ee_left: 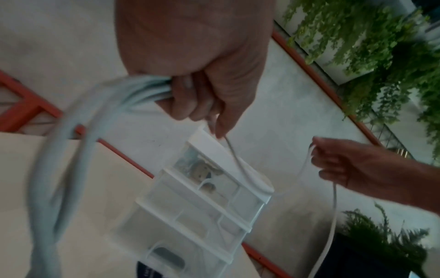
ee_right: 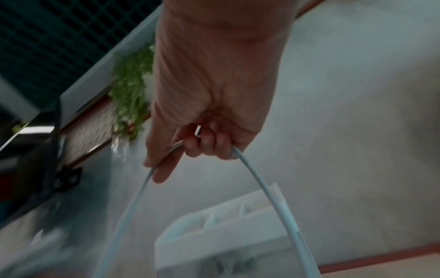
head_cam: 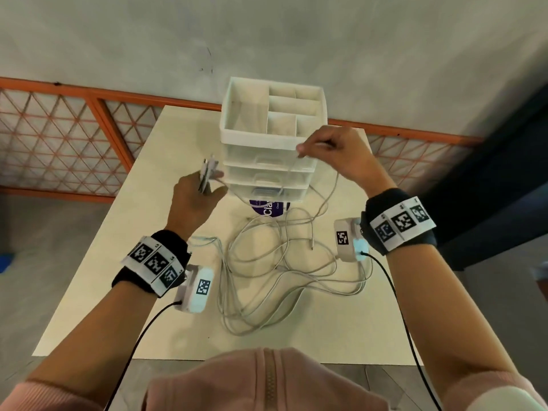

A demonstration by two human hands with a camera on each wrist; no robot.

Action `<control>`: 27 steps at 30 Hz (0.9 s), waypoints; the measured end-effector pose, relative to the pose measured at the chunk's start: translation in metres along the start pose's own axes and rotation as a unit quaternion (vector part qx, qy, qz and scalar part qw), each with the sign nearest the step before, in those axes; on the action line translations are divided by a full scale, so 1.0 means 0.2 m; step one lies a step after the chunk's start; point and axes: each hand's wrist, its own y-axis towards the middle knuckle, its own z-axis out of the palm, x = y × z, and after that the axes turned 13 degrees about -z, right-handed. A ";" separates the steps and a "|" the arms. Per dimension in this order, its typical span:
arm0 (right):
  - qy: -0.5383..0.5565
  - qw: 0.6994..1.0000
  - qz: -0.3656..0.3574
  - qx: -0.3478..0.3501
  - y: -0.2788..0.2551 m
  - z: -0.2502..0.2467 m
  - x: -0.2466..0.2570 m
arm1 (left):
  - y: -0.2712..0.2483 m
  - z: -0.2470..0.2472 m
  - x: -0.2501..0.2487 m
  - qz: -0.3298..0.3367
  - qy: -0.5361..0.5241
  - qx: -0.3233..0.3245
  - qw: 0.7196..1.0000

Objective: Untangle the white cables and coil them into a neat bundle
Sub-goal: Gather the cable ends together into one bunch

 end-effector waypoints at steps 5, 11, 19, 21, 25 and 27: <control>-0.007 0.993 0.029 0.117 -0.03 0.21 0.04 | -0.07 0.05 -0.14 0.032 -0.140 0.096 0.985; 0.043 0.996 0.001 0.077 -0.03 0.25 0.07 | -0.13 0.06 -0.14 0.022 -0.144 0.243 0.959; 0.112 0.993 0.021 0.032 -0.03 0.23 0.06 | -0.23 0.12 -0.25 0.021 -0.143 0.250 0.957; 0.113 0.993 0.020 0.030 -0.03 0.25 0.05 | -0.24 0.12 -0.26 0.028 -0.155 0.239 0.958; 0.112 0.993 0.033 0.024 -0.06 0.21 0.01 | -0.16 0.11 -0.19 0.065 -0.117 0.199 0.971; 0.058 0.996 0.062 0.024 -0.09 0.16 -0.06 | -0.09 0.08 -0.13 0.063 -0.144 0.131 0.979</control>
